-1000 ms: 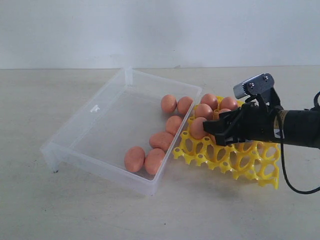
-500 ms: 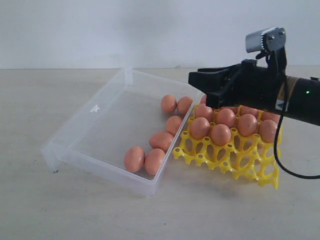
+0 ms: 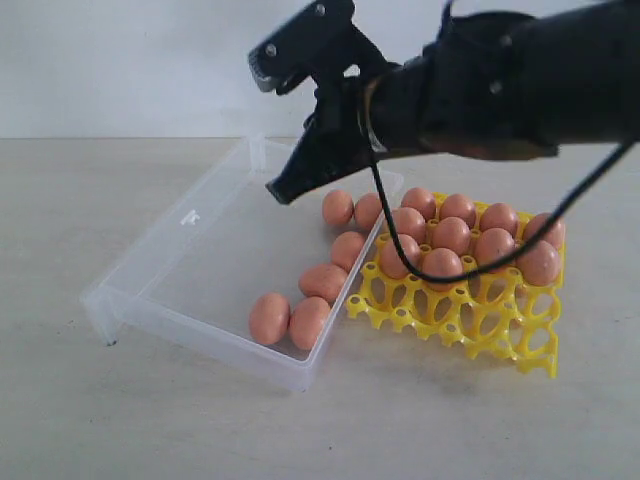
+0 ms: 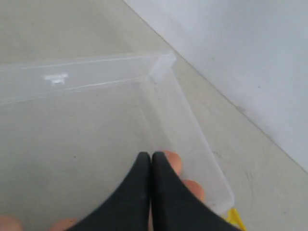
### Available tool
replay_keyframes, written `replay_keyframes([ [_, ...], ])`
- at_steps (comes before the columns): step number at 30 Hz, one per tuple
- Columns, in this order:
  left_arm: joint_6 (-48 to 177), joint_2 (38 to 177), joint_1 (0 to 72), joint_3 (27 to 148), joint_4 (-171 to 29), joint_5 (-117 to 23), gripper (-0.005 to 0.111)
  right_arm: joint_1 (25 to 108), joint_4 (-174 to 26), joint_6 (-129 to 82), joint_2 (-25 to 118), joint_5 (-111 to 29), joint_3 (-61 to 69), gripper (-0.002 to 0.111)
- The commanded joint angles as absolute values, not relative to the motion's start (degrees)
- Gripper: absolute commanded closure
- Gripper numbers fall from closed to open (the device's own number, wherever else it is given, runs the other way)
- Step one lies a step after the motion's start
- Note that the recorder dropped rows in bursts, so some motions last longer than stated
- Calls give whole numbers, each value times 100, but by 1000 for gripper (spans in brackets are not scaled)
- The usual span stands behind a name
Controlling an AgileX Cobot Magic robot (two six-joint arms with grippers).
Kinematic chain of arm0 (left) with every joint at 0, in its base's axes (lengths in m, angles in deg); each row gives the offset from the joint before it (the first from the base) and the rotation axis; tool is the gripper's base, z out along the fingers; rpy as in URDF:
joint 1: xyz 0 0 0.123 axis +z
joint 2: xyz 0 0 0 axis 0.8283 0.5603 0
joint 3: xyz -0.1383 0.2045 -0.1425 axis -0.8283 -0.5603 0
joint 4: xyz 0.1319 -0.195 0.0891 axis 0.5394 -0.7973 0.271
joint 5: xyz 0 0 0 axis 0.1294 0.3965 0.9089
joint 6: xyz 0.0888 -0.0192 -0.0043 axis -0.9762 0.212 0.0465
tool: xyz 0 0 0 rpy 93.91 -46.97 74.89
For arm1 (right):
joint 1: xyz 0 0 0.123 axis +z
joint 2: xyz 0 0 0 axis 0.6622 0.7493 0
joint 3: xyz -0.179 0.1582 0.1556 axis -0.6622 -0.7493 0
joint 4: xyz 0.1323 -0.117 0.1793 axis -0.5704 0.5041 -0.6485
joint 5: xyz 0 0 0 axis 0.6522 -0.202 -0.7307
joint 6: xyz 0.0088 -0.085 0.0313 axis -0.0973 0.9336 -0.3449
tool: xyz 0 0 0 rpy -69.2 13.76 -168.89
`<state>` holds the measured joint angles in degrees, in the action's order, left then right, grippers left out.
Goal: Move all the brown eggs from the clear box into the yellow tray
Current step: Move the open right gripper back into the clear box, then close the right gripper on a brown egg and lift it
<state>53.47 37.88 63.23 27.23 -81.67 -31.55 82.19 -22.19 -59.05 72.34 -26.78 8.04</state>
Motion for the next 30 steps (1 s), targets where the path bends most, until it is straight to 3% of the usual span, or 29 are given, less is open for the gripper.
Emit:
replay_keyframes([
  [1,5399,3778,6319,2705,-8189,-3196,111,8254,-5256,-2748,7831,-917,1965,108],
  [4,5399,3778,6319,2705,-8189,-3196,111,8204,-7557,-307,8435,910,2876,108],
  [8,5399,3778,6319,2705,-8189,-3196,111,8204,-8146,750,9082,2557,3668,108],
  [12,5399,3778,6319,2705,-8189,-3196,111,8204,-8160,937,9216,1810,3941,103],
  [15,5399,3778,6319,2705,-8189,-3196,111,8204,-8084,1289,9402,1573,3929,63],
  [17,5399,3778,6319,2705,-8189,-3196,111,8204,-7748,1255,9550,1573,3929,57],
  [30,5399,3778,6319,2705,-8189,-3196,111,7954,-7040,1026,10125,1358,3929,57],
])
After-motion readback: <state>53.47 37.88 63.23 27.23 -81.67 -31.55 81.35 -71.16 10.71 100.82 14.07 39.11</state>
